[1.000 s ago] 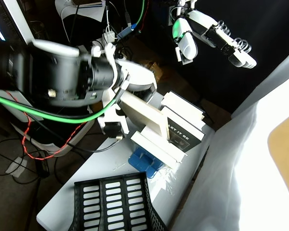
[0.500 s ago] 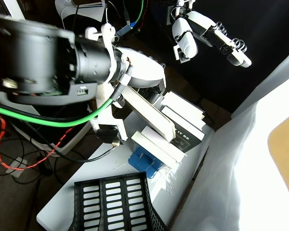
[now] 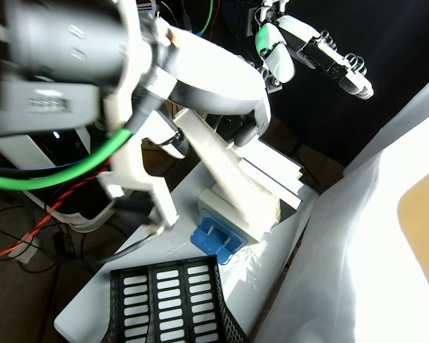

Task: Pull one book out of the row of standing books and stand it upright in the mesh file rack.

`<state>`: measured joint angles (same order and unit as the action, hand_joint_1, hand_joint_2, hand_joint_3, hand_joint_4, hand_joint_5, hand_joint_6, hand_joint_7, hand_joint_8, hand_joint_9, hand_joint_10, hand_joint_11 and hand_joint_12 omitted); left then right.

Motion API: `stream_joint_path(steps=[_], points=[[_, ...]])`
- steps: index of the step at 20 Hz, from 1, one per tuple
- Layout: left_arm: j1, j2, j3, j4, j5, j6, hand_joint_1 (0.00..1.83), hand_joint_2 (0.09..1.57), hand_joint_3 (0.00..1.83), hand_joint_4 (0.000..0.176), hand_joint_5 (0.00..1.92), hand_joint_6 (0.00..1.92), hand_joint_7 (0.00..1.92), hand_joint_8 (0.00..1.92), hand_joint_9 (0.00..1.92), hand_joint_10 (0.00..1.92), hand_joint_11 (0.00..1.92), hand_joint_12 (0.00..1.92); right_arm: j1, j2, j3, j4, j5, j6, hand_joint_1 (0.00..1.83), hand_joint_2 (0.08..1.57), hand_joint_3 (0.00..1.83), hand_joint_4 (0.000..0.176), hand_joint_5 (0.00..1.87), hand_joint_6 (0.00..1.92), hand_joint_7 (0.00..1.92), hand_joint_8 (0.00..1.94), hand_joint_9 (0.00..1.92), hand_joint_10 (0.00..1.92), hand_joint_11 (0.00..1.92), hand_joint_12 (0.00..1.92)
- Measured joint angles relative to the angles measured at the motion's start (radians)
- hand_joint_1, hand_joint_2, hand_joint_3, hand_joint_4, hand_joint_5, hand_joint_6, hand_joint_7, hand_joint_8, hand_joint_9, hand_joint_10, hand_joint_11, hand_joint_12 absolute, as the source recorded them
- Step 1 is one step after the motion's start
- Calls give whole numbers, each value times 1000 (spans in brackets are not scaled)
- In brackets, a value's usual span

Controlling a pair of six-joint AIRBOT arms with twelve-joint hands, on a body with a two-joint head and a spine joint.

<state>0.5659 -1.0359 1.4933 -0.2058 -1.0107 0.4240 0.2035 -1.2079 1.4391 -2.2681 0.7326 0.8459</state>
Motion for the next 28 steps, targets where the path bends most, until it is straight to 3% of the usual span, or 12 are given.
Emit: stream_joint_path(steps=[5, 6, 7, 8, 10, 12, 16, 19, 22, 24, 26, 28], points=[[-1, 6, -11, -2, 1, 8, 233, 1434, 7, 0, 127, 30, 50, 15, 0, 0, 0, 0, 68, 60, -43, -46, 24, 32, 1179, 1202, 0, 3, 834, 1196, 827, 1344, 685, 1533, 345, 1921], [-2, 6, -13, 4, 2, 11, 220, 1433, 6, 0, 120, 28, 49, 13, 0, 0, 0, 0, 85, 75, -55, -56, 21, 42, 1216, 1207, 0, 0, 851, 1019, 807, 1527, 727, 1781, 435, 1921], [-2, 6, -13, 6, 2, 13, 230, 1433, 6, 0, 122, 30, 49, 12, 0, 0, 0, 0, 95, 85, -64, -69, 19, 50, 1222, 1211, 0, 0, 843, 992, 804, 1571, 786, 1893, 613, 1921], [-2, 8, -13, 3, 4, 14, 215, 1441, 8, 0, 115, 28, 44, 9, 0, 0, 0, 0, 106, 107, -79, -94, 14, 60, 1231, 1197, 0, 0, 864, 998, 837, 1499, 802, 1772, 633, 1921], [-2, 14, -14, 1, 7, 18, 217, 1446, 10, 0, 106, 24, 27, 1, 0, 0, 0, 0, 110, 130, -89, -132, 6, 73, 1208, 1182, 0, 0, 789, 1212, 948, 1210, 904, 1345, 619, 1750], [-2, 21, -22, -8, 7, 22, 293, 1440, 5, 0, 107, 26, 12, 3, 0, 0, 0, 0, 110, 156, -92, -177, -3, 94, 1359, 1164, 0, 0, 767, 1205, 919, 1103, 878, 1366, 666, 1703], [22, 42, -50, -5, 1, 24, 352, 1426, 0, 0, 110, 32, 26, 8, 0, 0, 0, 0, 117, 194, -100, -258, -30, 160, 1358, 1179, 4, 0, 765, 1157, 890, 1187, 802, 1477, 583, 1842], [38, 52, -58, -12, 3, 24, 496, 1405, 0, 0, 120, 42, 35, 10, 0, 0, 0, 0, 117, 203, -91, -331, -59, 193, 1371, 1152, 0, 0, 821, 1092, 924, 1082, 886, 1405, 766, 1708], [38, 52, -59, -11, 1, 23, 617, 1392, 0, 0, 145, 62, 67, 21, 0, 0, 0, 0, 110, 188, -60, -376, -83, 212, 1372, 1156, 3, 0, 823, 972, 902, 1173, 873, 1443, 795, 1675], [38, 52, -59, -2, 1, 20, 655, 1387, 0, 0, 145, 76, 69, 21, 0, 0, 0, 0, 77, 158, -31, -388, -107, 218, 1366, 1171, 2, 0, 765, 1121, 879, 1162, 867, 1453, 771, 1711], [40, 52, -61, 8, 0, 16, 654, 1390, 0, 0, 129, 88, 62, 18, 0, 0, 0, 0, 35, 123, -6, -396, -106, 224, 1362, 1171, 1, 0, 746, 1294, 879, 1088, 884, 1349, 696, 1608], [52, 52, -61, 4, -6, 15, 674, 1382, 4, 0, 12, 370, 59, 17, 0, 0, 0, 0, 2, 89, 25, -395, -122, 227, 1365, 1161, 0, 0, 768, 1247, 921, 1063, 876, 1342, 668, 1607]])
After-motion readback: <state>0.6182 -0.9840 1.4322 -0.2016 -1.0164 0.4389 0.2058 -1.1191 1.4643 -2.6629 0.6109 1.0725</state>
